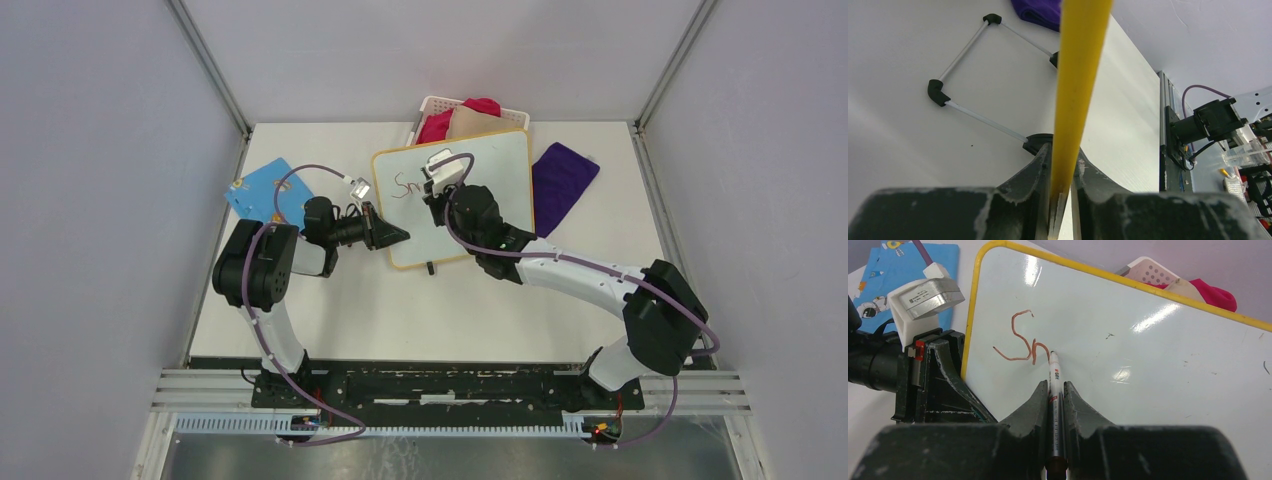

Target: Write a sentence on the whiteboard

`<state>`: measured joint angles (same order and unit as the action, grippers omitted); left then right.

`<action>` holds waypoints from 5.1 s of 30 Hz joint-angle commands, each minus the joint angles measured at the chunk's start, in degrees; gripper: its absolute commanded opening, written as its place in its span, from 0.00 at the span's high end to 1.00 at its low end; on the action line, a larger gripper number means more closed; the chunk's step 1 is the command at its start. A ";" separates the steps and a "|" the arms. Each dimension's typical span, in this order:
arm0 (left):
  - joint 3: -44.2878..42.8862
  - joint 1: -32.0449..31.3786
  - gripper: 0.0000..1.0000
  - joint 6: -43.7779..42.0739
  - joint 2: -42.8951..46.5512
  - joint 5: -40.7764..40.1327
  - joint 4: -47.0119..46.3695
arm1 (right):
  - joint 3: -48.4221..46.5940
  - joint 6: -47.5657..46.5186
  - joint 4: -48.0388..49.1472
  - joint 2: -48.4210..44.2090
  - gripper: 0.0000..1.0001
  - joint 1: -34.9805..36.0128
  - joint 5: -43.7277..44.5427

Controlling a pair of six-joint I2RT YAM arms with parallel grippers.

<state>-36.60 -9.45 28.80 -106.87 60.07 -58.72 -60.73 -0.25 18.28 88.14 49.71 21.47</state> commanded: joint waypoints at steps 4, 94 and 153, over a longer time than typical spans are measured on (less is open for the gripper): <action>-0.47 -0.21 0.98 -3.66 0.72 -2.98 3.85 | -1.10 0.16 0.88 -0.14 1.00 -1.49 3.30; -1.16 -0.96 0.98 -6.65 1.28 -3.40 8.40 | 4.03 4.85 5.91 -4.20 1.00 -3.88 -1.59; -1.48 -1.45 0.98 -8.17 1.49 -3.72 10.49 | -2.25 4.03 4.90 -3.83 1.00 -6.38 0.10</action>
<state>-37.67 -10.52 24.08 -105.41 60.14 -52.36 -59.59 3.70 21.43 83.74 44.05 21.06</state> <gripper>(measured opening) 0.218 0.176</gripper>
